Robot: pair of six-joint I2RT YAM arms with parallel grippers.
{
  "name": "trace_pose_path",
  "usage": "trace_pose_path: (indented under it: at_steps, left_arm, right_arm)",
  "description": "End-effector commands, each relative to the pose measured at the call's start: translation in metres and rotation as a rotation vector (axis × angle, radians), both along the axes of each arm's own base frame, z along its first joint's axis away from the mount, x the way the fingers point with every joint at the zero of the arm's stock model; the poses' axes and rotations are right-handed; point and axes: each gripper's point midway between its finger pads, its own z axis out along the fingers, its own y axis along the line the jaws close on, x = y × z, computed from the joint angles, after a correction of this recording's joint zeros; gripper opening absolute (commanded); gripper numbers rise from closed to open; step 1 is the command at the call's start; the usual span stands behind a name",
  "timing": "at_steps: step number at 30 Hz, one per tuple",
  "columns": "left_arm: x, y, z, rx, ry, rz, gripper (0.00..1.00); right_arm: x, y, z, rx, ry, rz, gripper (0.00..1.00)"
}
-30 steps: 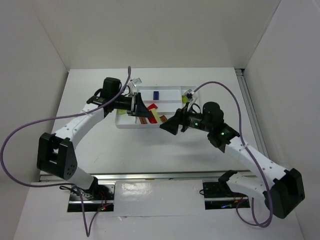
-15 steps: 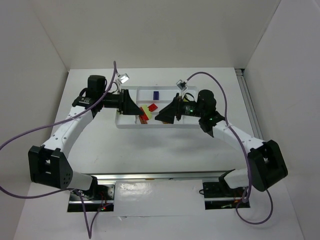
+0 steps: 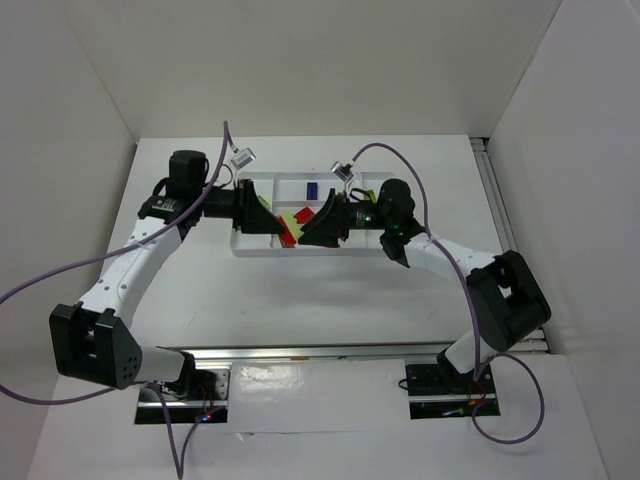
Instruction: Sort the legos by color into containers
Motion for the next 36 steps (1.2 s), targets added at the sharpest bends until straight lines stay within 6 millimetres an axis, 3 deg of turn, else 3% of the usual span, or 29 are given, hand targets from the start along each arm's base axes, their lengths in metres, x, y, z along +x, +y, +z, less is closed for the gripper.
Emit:
trace_pose_path:
  at_steps: [1, 5, 11, 17, 18, 20, 25, 29, 32, 36]
  left_arm:
    - [-0.009, 0.001, 0.011, -0.029, -0.077, -0.046, 0.00]
    - [-0.011, 0.002, 0.010, -0.029, -0.077, -0.046, 0.00]
    - [-0.011, 0.002, 0.007, -0.027, -0.076, -0.047, 0.00]
    - [-0.011, 0.002, 0.007, -0.027, -0.076, -0.047, 0.00]
    - [-0.011, 0.002, 0.007, -0.027, -0.076, -0.047, 0.00]
    - [-0.008, 0.005, 0.006, -0.021, -0.077, -0.029, 0.00]
    - [-0.005, 0.015, 0.014, -0.019, -0.110, 0.014, 0.00]
    - [0.002, 0.024, 0.009, -0.007, -0.105, 0.068, 0.00]
    - [0.006, 0.030, 0.010, -0.007, -0.096, 0.090, 0.00]
    - [0.024, 0.046, 0.011, 0.021, -0.046, 0.231, 0.00]
  right_arm:
    - [-0.018, 0.009, 0.041, 0.089, -0.147, 0.097, 0.86]
    - [-0.017, 0.010, 0.042, 0.105, -0.136, 0.102, 0.76]
    - [-0.021, 0.013, 0.047, 0.130, -0.140, 0.117, 0.51]
    - [-0.021, 0.016, 0.046, 0.126, -0.132, 0.126, 0.43]
    - [-0.021, 0.016, 0.046, 0.126, -0.132, 0.126, 0.32]
    - [-0.017, 0.017, 0.041, 0.116, -0.109, 0.102, 0.21]
    - [0.011, -0.007, 0.029, 0.100, -0.053, -0.071, 0.14]
    - [0.019, -0.021, 0.028, 0.105, -0.049, -0.124, 0.12]
    - [0.022, -0.021, 0.025, 0.094, -0.040, -0.138, 0.12]
    - [0.053, -0.021, 0.014, 0.017, -0.025, -0.269, 0.12]
